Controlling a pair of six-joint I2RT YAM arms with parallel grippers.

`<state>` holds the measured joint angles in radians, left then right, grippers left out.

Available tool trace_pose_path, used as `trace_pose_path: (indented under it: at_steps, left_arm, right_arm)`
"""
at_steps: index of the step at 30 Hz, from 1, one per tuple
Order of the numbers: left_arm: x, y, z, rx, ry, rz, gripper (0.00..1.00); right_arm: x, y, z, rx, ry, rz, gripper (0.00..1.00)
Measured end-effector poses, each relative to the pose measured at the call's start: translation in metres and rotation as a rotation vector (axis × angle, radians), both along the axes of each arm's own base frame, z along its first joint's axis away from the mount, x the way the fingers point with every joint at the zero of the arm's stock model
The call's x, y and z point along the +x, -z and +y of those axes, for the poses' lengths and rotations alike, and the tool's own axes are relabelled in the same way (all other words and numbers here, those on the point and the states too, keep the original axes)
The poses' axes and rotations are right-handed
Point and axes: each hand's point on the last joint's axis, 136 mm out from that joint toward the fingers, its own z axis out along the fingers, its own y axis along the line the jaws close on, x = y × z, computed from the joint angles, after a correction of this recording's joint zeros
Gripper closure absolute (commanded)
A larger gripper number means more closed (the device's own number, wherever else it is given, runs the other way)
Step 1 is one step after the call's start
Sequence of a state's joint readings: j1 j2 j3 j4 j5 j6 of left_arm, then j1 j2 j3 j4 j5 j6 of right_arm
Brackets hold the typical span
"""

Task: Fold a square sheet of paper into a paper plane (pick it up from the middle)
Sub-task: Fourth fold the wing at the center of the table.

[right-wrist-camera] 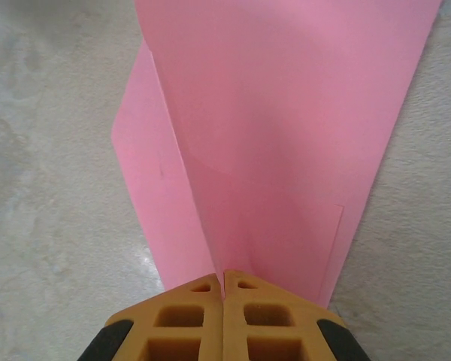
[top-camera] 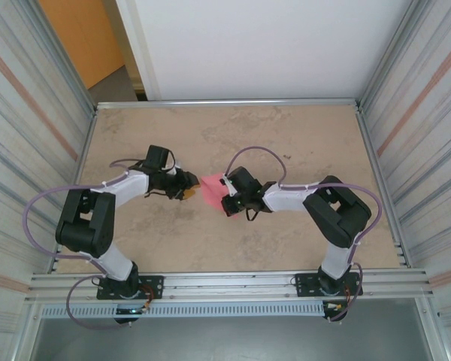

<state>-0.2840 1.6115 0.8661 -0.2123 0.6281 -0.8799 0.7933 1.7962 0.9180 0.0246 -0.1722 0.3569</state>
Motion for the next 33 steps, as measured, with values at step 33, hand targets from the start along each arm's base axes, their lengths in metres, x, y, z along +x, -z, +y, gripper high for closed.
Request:
trace_pose_path:
  at_steps: [33]
  left_arm:
    - [-0.01, 0.014, -0.061, -0.078, 0.182, -0.117, 0.54]
  right_arm:
    - [-0.002, -0.007, -0.005, 0.311, 0.072, 0.286, 0.97]
